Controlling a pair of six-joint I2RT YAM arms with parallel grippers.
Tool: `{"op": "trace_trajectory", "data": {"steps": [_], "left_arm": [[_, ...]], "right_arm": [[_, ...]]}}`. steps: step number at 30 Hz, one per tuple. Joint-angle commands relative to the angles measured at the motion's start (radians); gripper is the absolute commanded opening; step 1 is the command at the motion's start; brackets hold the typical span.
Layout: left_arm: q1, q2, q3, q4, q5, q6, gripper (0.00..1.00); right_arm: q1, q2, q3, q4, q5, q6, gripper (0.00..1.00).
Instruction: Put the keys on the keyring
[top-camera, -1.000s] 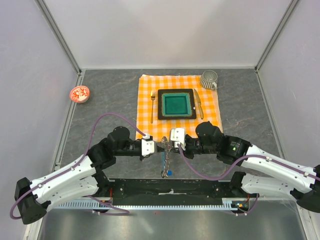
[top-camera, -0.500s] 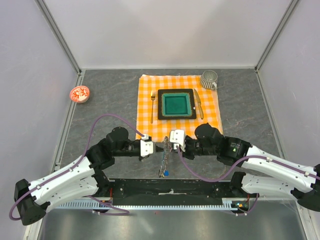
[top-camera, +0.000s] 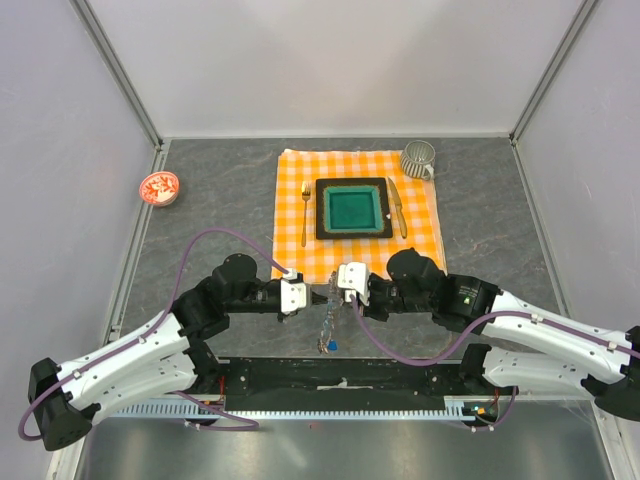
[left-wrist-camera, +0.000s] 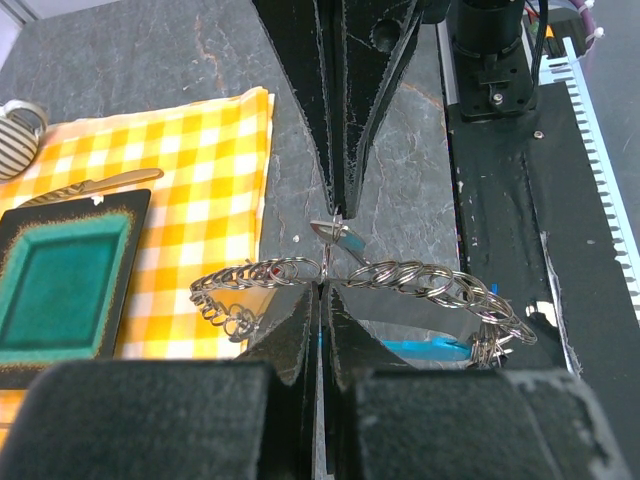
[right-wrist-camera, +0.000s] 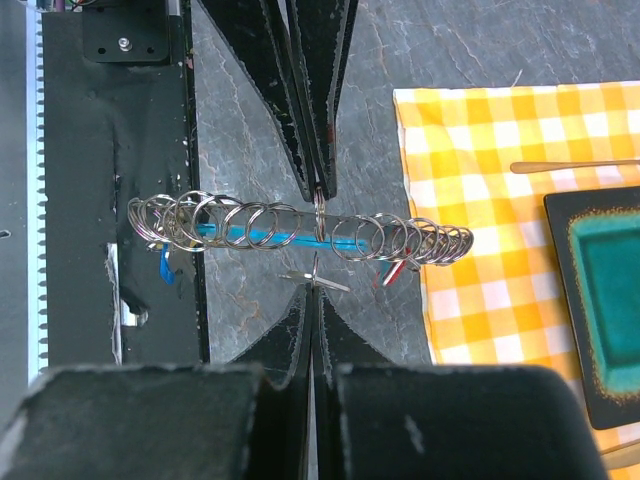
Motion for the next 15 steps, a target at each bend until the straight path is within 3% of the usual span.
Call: {"op": "trace_trajectory", "data": {"steps": [1,15], "left_arm": [[-0.004,-0.01,0.029,0.065,0.017,0.021,0.02],[-0.005,0.005,0.029,0.074,0.043,0.007,0.02]], "right_arm": [[0.008,0.001,0.006,0.021,0.0,-0.014,0.0],[0.01,0.004,0.003,0.036,-0.004,-0.017,0.0]]}}
